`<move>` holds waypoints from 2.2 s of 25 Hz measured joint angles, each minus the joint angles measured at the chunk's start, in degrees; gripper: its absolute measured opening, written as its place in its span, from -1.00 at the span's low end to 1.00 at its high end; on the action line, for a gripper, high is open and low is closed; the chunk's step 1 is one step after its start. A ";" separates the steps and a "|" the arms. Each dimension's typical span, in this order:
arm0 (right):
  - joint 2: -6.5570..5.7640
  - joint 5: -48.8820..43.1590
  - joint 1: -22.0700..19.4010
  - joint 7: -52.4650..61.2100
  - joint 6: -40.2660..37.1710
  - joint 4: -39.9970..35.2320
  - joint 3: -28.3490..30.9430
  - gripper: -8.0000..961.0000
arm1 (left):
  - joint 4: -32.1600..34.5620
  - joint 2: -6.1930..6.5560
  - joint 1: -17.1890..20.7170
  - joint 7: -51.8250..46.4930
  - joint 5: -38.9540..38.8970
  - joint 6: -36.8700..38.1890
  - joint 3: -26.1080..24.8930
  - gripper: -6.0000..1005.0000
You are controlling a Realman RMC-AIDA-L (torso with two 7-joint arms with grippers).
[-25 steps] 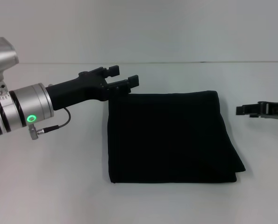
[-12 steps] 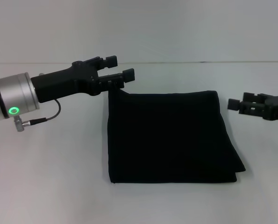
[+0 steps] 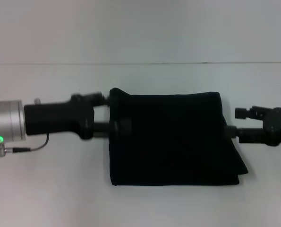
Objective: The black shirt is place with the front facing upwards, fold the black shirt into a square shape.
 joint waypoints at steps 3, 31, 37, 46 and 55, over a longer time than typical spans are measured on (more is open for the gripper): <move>0.75 -5.45 -0.15 6.45 -1.82 -8.06 -0.09 0.95 | 3.91 -0.53 -0.20 -5.80 7.26 -0.17 2.19 0.75; 2.79 -15.47 1.87 13.29 0.07 -13.53 0.37 0.94 | 8.03 -1.77 -0.42 -11.30 14.11 -3.32 2.92 0.74; 2.26 -14.70 2.03 13.02 0.00 -12.30 0.62 0.94 | 8.01 -1.84 -0.53 -11.22 13.76 -3.21 2.92 0.74; 1.69 -12.84 1.54 13.02 -0.60 -12.28 0.56 0.95 | 8.07 -1.98 -0.56 -11.21 13.66 -3.18 2.99 0.74; 1.65 -12.86 1.48 12.99 -0.89 -12.19 0.19 0.95 | 8.21 -1.99 -0.56 -11.21 13.56 -3.17 2.93 0.74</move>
